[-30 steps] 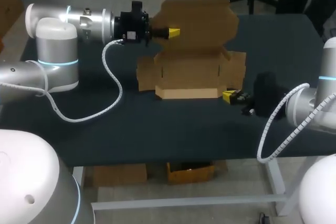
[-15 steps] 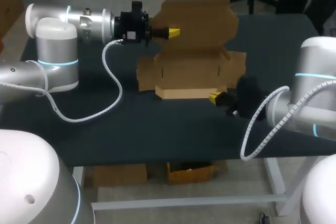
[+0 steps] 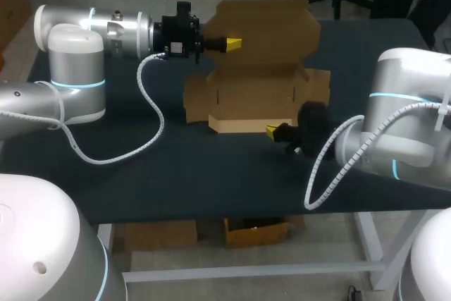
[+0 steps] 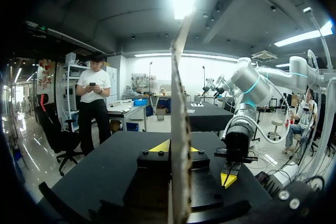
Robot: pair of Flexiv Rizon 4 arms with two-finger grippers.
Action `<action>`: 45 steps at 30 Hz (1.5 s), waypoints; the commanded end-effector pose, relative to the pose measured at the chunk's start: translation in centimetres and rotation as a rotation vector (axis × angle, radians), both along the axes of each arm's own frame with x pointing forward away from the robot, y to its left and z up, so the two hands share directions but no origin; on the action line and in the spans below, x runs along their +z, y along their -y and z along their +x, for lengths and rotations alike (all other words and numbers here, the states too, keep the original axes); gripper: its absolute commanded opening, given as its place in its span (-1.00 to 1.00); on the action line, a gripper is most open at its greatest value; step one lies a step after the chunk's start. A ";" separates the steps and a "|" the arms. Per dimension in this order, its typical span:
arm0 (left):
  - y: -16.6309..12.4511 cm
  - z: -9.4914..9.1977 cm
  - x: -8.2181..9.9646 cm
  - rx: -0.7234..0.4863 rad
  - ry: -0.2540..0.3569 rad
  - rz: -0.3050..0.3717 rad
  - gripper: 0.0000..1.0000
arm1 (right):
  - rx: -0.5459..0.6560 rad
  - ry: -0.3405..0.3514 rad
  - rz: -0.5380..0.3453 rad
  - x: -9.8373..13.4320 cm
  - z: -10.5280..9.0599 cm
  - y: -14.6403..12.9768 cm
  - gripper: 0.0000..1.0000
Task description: Assemble the packaging by folding the flat box into shape, placing the metal phone stand inside, and closing the box properly
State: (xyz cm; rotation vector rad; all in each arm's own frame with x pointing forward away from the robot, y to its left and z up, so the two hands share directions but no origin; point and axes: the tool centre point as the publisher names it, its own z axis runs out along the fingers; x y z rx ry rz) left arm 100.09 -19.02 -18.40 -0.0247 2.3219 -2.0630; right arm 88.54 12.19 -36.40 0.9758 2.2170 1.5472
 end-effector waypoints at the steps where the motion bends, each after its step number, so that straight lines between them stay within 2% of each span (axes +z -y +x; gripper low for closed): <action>1: 0.0 0.0 -0.1 -0.001 0.001 -0.002 -1.00 | -0.014 -0.003 -0.018 -1.6 1.8 -2.7 -1.00; 12: 0.0 0.0 -0.1 -0.001 0.001 -0.002 -1.00 | -0.012 -0.008 -0.015 -3.2 3.5 -3.9 -1.00; 45: 0.0 0.0 -0.1 -0.001 0.001 -0.002 -1.00 | -0.040 -0.050 -0.018 -5.9 5.2 -4.1 -1.00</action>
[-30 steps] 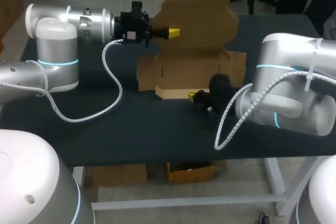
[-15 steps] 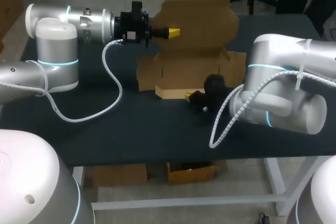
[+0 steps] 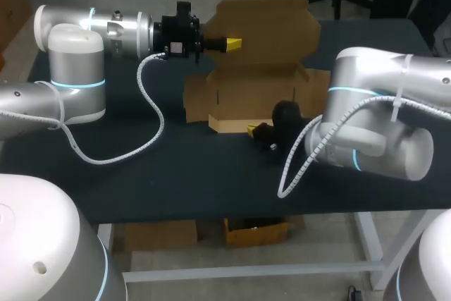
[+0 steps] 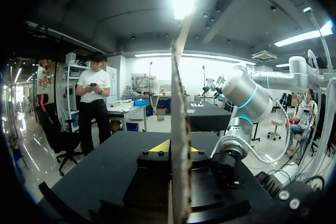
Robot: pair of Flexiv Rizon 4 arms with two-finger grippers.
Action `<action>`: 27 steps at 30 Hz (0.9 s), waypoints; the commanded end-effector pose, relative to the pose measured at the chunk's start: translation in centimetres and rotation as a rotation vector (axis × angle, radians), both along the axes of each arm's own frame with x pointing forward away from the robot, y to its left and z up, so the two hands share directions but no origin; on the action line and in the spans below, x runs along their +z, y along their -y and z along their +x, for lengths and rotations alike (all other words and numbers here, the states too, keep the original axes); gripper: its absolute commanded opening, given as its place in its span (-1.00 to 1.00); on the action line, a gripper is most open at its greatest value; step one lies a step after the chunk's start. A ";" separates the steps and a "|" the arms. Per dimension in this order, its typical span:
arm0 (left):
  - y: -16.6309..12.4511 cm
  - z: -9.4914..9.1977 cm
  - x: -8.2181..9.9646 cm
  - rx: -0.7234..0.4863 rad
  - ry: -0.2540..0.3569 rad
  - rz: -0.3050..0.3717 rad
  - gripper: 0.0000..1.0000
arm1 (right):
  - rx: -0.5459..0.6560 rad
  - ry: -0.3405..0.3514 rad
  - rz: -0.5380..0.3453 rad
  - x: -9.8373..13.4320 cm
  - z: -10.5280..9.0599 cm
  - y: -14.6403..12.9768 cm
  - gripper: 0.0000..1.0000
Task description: Assemble the packaging by folding the flat box into shape, placing the metal phone stand inside, and closing the box properly
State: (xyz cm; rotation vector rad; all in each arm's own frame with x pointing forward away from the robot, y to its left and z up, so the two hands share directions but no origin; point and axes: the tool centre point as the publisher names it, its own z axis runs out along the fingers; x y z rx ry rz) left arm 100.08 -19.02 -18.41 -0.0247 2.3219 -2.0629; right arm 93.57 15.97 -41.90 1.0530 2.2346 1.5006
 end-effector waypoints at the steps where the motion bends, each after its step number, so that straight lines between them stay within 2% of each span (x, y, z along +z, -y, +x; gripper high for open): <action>1: 0.0 0.0 -0.1 -0.001 0.001 -0.002 -1.00 | -0.009 0.001 0.001 -0.5 0.3 -0.2 -1.00; 15: 0.0 0.0 -0.1 -0.001 0.001 -0.002 -1.00 | -0.018 0.011 0.009 -0.3 0.6 -0.1 -1.00; 27: 0.0 0.0 -0.1 -0.001 0.001 -0.002 -1.00 | -0.028 -0.004 0.008 -1.2 1.2 0.2 -1.00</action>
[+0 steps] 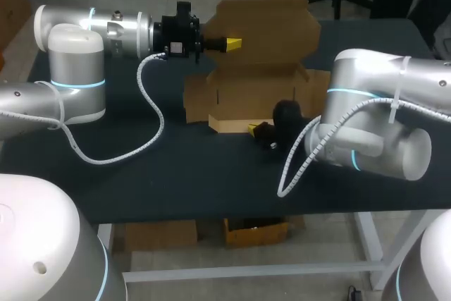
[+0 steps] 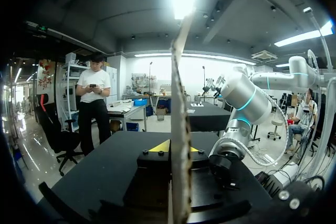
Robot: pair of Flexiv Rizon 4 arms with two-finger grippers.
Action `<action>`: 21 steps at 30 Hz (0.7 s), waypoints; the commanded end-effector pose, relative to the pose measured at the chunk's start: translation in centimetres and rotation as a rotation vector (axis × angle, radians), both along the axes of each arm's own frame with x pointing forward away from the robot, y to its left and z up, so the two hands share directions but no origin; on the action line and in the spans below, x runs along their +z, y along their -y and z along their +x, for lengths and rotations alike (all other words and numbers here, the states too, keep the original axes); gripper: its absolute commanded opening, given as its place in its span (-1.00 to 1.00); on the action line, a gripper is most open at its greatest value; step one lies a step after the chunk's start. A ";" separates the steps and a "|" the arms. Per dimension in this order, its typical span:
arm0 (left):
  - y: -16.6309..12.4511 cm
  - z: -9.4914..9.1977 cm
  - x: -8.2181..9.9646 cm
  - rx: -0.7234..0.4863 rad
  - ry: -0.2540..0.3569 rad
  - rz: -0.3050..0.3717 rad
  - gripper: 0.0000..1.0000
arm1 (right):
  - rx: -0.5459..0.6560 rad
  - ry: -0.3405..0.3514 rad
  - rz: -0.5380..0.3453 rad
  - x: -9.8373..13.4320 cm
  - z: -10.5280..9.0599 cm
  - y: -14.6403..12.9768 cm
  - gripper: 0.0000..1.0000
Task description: Assemble the packaging by folding the flat box into shape, placing the metal phone stand inside, and closing the box properly
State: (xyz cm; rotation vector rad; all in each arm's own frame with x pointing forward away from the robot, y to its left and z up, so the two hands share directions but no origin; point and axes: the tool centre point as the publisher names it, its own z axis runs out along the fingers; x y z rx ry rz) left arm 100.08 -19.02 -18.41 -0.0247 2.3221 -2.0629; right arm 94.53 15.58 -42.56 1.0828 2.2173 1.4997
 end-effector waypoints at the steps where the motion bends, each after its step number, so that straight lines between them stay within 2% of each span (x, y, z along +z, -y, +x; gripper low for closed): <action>1: 0.0 0.0 -0.1 -0.001 0.001 -0.002 -1.00 | -0.007 0.000 0.000 -0.6 0.3 -0.2 -1.00; 21: 0.0 0.0 -0.1 -0.001 0.001 -0.002 -1.00 | -0.018 -0.008 0.007 -1.0 0.1 -0.1 -1.00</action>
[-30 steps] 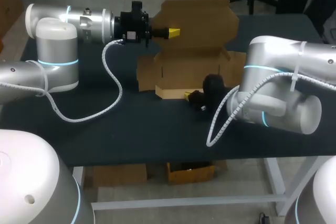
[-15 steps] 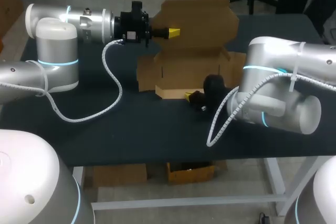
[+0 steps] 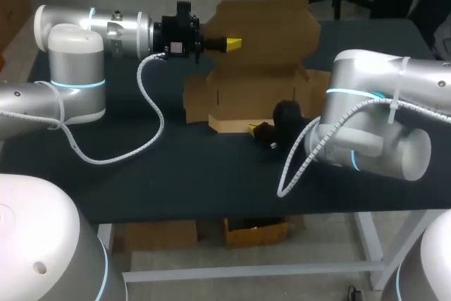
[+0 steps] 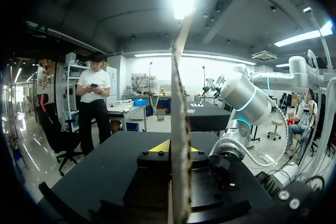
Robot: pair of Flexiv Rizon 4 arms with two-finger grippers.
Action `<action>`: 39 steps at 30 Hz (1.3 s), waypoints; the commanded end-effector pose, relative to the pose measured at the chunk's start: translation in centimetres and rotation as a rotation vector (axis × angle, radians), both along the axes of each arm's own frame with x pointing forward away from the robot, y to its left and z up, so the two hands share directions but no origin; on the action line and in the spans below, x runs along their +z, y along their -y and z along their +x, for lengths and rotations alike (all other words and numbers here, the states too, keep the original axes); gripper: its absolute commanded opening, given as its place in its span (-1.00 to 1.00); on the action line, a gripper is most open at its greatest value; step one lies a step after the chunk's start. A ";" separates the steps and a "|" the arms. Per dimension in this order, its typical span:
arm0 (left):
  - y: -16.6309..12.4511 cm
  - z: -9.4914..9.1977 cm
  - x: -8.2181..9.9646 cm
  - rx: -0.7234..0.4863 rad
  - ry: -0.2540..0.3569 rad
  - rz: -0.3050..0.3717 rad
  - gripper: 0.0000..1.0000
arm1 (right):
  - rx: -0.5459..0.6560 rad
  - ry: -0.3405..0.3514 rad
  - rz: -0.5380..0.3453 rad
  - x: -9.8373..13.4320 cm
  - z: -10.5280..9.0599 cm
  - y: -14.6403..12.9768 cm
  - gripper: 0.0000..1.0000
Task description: Assemble the packaging by folding the flat box into shape, placing the metal phone stand inside, and closing the box properly
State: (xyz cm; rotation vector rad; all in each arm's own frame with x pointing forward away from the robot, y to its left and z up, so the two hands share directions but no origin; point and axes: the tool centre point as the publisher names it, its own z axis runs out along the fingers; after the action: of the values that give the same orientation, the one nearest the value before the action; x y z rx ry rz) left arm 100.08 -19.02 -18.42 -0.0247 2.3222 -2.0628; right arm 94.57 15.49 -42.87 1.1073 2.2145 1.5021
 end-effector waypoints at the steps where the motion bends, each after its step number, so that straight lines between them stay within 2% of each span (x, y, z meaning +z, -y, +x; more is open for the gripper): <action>1: 0.0 0.0 -0.1 -0.001 0.001 -0.002 -1.00 | -0.009 0.006 0.000 -0.7 0.0 -0.2 -1.00; 6: 0.0 -0.3 -0.2 -0.005 -0.002 0.001 -1.00 | -0.009 0.006 0.000 -0.7 0.0 -0.2 -1.00; 16: -0.4 -2.5 -0.4 -0.037 -0.003 0.011 -1.00 | -0.009 0.006 0.000 -0.7 0.0 -0.2 -1.00; 39: -0.2 -4.8 -1.8 -0.070 -0.070 0.009 -1.00 | -0.009 0.006 0.000 -0.7 0.0 -0.2 -1.00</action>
State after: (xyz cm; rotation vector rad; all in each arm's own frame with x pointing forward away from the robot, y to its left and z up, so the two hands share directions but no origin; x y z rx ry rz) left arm 95.37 -18.77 -19.99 -0.0130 2.4040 -2.1164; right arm 94.57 15.54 -42.92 1.1073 2.2105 1.5026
